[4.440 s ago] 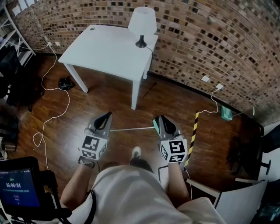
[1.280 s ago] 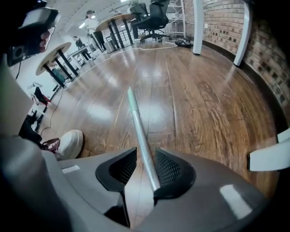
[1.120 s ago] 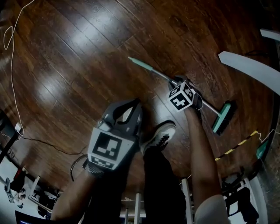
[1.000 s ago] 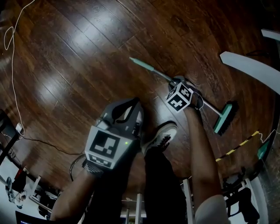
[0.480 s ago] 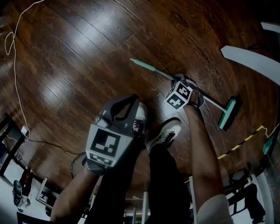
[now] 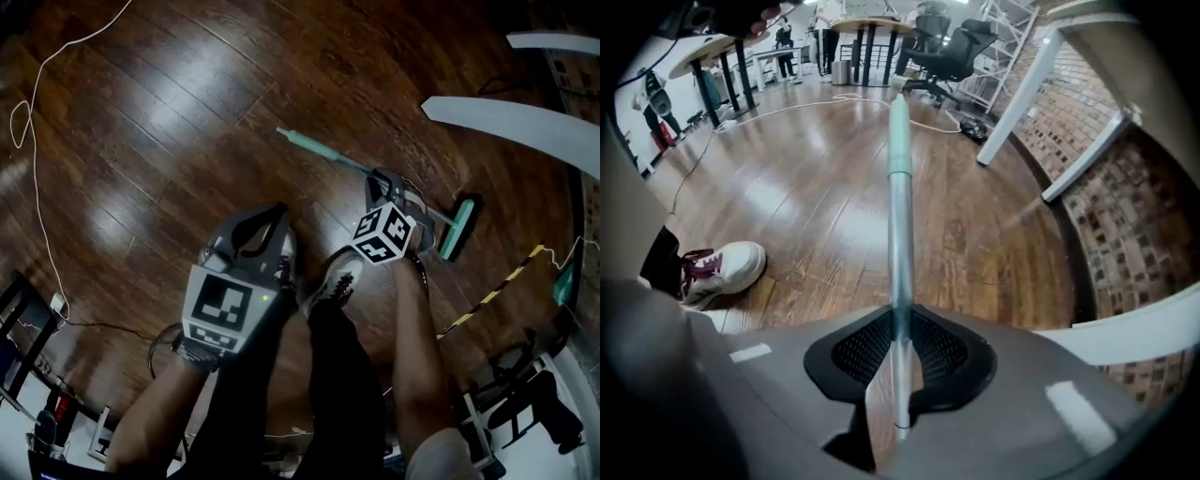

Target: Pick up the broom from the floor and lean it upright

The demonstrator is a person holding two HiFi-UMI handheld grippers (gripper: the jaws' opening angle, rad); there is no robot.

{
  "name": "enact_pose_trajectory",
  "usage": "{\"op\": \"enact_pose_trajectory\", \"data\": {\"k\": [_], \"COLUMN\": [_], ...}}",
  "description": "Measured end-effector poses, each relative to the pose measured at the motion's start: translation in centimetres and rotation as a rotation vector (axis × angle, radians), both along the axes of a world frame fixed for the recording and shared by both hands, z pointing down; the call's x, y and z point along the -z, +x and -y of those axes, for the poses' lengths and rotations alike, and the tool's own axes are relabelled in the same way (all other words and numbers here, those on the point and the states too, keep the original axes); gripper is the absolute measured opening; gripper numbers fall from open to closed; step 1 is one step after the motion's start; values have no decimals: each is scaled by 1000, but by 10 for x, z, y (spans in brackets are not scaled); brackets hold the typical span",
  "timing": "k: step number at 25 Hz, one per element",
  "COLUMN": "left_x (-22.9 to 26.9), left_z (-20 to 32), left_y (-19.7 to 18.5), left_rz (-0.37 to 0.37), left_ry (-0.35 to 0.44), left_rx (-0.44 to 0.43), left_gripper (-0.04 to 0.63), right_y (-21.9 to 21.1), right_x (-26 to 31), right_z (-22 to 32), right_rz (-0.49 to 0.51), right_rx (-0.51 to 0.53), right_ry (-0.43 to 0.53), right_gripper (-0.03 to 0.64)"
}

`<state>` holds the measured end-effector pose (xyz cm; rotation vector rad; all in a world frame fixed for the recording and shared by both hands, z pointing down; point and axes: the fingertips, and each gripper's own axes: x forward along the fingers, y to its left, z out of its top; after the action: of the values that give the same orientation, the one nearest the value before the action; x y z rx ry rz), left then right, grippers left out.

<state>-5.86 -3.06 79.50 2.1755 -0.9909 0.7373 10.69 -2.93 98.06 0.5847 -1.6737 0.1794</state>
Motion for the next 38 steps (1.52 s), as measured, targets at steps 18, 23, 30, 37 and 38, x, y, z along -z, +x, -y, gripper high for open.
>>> {"op": "enact_pose_trajectory", "data": {"k": [18,23,30,37,38], "left_x": [225,276,299,289,288], "left_z": [37,53,69,78,78], "left_y": [153,208,259,279,279], "left_rz": [-60,-104,-90,-68,-70], "left_ry": [172,228,244,233,226], "left_rx": [-210,-176,-127,-148,-145], "left_gripper": [0,0,0,0,0], "right_y": [228,298,355,364,363], "right_x": [306,337,337,341,343], "right_z": [8,37,113,201,209], "right_rz": [154,238,278,298,303], "right_rx": [-603,-788,-870,-827,-814], "right_ry": [250,309,338,378,382], "right_gripper": [92,94,94,94,94]}}
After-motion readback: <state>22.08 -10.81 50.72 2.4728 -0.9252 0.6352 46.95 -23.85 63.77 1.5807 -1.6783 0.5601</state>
